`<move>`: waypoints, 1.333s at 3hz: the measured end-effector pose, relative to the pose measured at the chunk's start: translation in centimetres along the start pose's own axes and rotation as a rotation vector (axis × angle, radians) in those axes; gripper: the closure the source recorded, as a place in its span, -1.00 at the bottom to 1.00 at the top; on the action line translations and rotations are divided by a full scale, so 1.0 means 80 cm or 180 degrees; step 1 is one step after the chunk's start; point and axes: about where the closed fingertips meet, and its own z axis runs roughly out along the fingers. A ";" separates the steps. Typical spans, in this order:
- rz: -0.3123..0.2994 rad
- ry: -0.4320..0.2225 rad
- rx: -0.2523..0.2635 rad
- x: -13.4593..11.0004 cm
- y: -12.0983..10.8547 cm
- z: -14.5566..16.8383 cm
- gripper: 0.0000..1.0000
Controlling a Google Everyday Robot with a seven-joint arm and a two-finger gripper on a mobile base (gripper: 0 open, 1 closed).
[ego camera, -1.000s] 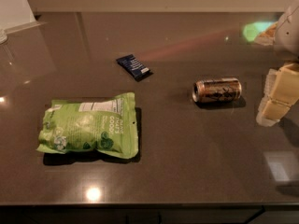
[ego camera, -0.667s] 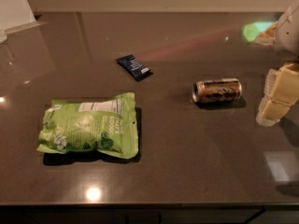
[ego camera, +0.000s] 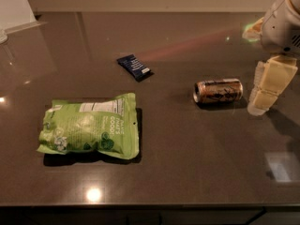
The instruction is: Pick orange can
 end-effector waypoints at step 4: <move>-0.0486 -0.0127 -0.0450 -0.012 -0.043 0.102 -1.00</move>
Offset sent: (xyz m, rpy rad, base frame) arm 0.0659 0.0127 -0.0539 0.0146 0.0831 0.1573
